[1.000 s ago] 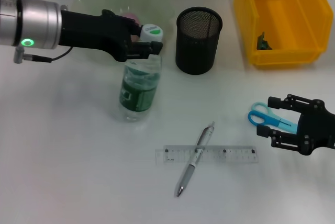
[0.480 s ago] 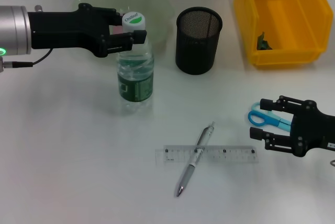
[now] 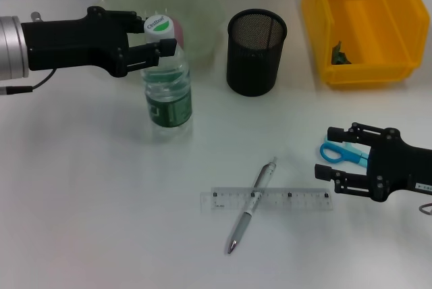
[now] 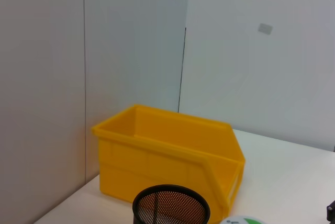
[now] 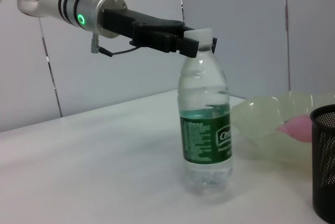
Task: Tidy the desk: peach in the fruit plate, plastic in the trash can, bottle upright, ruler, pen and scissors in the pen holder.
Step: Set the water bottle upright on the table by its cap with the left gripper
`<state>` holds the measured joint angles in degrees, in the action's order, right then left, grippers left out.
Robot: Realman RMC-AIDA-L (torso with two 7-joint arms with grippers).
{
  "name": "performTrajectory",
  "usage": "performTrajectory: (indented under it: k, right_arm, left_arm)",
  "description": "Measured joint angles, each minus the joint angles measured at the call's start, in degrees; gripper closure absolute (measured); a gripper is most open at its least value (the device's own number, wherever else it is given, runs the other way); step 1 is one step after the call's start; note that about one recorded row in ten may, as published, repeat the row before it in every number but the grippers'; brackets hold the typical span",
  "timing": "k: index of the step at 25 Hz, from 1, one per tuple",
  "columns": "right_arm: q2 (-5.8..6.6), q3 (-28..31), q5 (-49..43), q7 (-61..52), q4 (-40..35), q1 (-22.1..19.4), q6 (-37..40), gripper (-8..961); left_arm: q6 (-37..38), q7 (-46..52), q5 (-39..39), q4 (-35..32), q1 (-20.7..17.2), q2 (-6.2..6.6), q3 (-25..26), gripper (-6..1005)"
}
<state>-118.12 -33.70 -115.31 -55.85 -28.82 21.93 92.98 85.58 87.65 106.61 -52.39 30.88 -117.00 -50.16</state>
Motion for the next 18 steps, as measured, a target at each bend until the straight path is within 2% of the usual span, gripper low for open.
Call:
performTrajectory:
  k: [13,18]
  right_arm:
    - [-0.09,-0.06,-0.64,-0.01,0.09,0.72,-0.48,213]
    - [-0.09,-0.05,-0.69,-0.01,0.09,0.78,-0.52,213]
  left_arm:
    - [-1.64,-0.73,0.0,1.23,-0.04,0.16,2.6,523]
    - [-2.04,-0.73,0.04,2.35,-0.11,1.16,4.87,515]
